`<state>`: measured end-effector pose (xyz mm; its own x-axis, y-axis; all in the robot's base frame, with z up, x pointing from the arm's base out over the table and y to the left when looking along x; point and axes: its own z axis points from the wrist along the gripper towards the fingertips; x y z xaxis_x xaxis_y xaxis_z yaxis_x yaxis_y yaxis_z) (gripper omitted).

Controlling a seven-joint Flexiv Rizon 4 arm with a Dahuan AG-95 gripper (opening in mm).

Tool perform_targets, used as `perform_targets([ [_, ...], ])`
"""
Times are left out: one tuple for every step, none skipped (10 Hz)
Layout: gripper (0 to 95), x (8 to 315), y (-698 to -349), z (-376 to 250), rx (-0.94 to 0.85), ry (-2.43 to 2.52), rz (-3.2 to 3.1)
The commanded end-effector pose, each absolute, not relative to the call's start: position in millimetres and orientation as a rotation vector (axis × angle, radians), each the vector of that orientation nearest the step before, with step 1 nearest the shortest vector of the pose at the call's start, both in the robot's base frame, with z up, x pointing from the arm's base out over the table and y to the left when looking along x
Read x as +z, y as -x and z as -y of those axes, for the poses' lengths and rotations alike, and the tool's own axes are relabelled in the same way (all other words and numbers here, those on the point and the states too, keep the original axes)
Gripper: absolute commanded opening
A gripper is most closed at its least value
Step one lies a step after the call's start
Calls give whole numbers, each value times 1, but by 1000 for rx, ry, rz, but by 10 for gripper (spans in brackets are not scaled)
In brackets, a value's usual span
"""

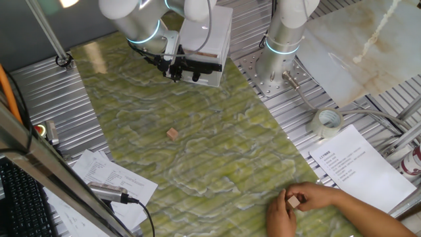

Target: Take something out of a drawer

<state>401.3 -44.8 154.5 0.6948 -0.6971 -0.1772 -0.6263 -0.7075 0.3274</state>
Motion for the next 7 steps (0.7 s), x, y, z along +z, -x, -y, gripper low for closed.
perform_targets([
  [380, 156, -402, 42, -428, -2665, 1069],
  [380, 156, -403, 40, -428, -2663, 1075],
  [380, 157, -404, 38, -429, -2662, 1085],
  [380, 158, -404, 36, -430, -2662, 1092],
  [380, 158, -405, 34, -431, -2660, 1099],
  [380, 159, -406, 32, -431, -2662, 1103],
  [380, 159, -406, 31, -432, -2661, 1116],
])
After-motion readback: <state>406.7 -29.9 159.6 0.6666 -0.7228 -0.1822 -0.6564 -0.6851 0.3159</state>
